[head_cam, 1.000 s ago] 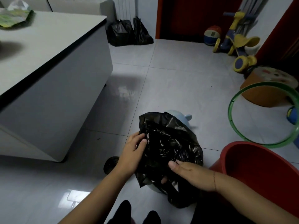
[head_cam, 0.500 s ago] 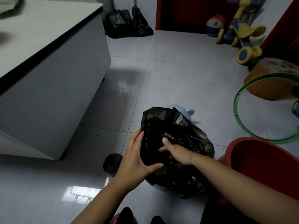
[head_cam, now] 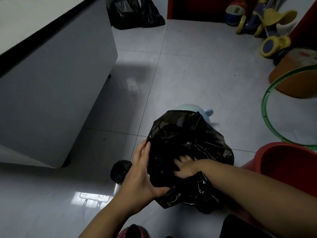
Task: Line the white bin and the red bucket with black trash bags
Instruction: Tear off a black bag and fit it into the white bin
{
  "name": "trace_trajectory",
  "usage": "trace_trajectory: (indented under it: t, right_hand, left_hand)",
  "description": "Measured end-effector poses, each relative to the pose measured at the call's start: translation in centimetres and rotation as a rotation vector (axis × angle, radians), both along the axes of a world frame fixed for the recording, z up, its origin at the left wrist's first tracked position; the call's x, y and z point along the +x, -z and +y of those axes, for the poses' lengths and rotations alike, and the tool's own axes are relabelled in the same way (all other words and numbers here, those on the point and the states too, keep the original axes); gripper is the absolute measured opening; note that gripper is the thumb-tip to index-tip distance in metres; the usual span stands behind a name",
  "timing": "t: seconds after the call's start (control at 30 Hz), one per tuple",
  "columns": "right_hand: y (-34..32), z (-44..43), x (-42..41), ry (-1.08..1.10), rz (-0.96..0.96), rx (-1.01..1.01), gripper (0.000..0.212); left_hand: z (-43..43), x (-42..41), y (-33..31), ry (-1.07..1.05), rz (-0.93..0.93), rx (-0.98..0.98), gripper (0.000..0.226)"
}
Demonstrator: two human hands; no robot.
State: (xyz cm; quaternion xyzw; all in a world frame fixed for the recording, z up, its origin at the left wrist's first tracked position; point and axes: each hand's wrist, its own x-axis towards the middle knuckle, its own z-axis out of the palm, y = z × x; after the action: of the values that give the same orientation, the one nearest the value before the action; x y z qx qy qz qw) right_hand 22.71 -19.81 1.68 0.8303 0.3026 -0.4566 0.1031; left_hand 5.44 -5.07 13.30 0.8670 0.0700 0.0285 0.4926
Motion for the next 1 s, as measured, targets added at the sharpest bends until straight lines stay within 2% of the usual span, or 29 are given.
trace_trajectory:
  t: [0.13, 0.23, 0.3, 0.4, 0.47, 0.53, 0.6, 0.73, 0.87, 1.0]
  right_hand:
    - [-1.4, 0.0, -0.1, -0.002, 0.044, 0.025, 0.083]
    - [-5.9, -0.2, -0.2, -0.010, 0.109, 0.092, 0.083]
    - [-10.1, -1.2, -0.9, 0.011, 0.120, 0.195, 0.069]
    - [-15.2, -4.0, -3.4, 0.111, 0.077, 0.462, 0.038]
    - [-16.9, -6.2, -5.9, 0.184, 0.016, 0.641, 0.026]
    - [-17.2, -8.2, -7.9, 0.120, -0.107, 0.737, 0.032]
    - [-16.6, -9.7, -9.3, 0.012, -0.186, 0.738, 0.038]
    - [-15.1, -11.6, -11.2, -0.059, -0.288, 0.751, 0.034]
    - [-13.5, -13.4, -12.0, 0.117, -0.371, 0.788, 0.058]
    - [-12.5, -14.0, -11.4, 0.410, -0.413, 0.835, 0.062]
  left_hand:
    - [0.9, -0.6, 0.5, 0.038, 0.046, 0.048, 0.126]
    - [1.8, -1.2, 1.4, 0.071, 0.142, 0.063, 0.136]
    - [2.3, -1.3, 1.8, 0.079, 0.176, 0.070, 0.139]
    - [2.4, -1.1, 2.1, 0.094, 0.180, 0.082, 0.140]
    - [2.3, -0.8, 2.2, 0.094, 0.174, 0.114, 0.139]
    - [2.4, -0.6, 2.3, 0.087, 0.171, 0.168, 0.141]
    - [2.5, -0.4, 2.2, 0.082, 0.173, 0.207, 0.143]
    - [2.5, -0.5, 2.1, 0.088, 0.183, 0.277, 0.147]
    - [2.3, -0.5, 1.9, 0.080, 0.201, 0.381, 0.146]
    - [1.9, -0.4, 2.0, 0.061, 0.214, 0.403, 0.148]
